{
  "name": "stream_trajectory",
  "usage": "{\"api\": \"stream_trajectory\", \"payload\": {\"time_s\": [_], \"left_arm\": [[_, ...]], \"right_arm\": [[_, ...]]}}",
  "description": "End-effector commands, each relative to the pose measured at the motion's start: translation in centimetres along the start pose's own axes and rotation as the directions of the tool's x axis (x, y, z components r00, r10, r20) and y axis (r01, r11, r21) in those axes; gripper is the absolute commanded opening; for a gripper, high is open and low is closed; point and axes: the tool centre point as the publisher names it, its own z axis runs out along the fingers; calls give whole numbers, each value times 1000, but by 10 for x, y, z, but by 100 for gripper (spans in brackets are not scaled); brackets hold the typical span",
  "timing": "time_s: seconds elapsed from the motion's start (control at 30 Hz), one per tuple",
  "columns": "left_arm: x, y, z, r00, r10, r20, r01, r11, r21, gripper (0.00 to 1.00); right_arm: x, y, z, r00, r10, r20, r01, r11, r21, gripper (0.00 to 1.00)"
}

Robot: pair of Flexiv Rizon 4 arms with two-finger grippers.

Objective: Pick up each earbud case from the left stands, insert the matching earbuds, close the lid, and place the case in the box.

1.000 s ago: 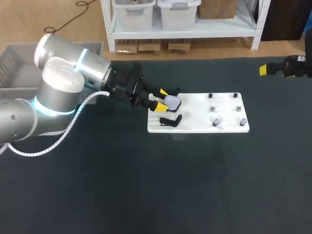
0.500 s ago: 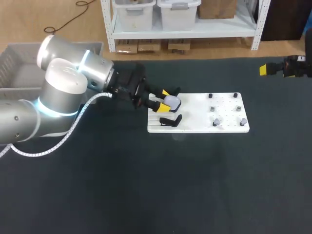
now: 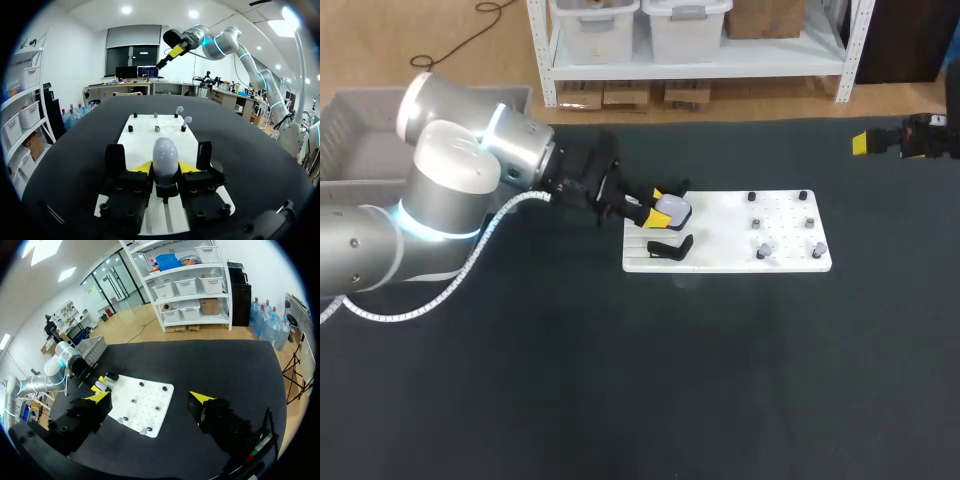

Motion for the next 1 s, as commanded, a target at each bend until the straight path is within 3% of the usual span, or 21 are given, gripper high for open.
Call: {"api": "stream_trajectory", "payload": {"time_s": [0.03,0.27,0.53,0.83,1.0], "left_arm": [[1,-4,-1,1000,5,2,-5,1000,-10,0],[-9,-5,-19,999,20,34,-18,998,-55,0],[-48,-15,-55,983,11,184,2,998,-70,0],[-85,-39,-85,937,16,350,17,996,-91,0],[-89,-41,-88,933,16,360,19,995,-93,0]], "right_arm": [[0,0,0,1000,0,0,0,1000,0,100],[0,0,0,1000,0,0,0,1000,0,100],[0,0,0,1000,0,0,0,1000,0,100],[0,0,0,1000,0,0,0,1000,0,100],[0,0,0,1000,0,0,0,1000,0,100]]}}
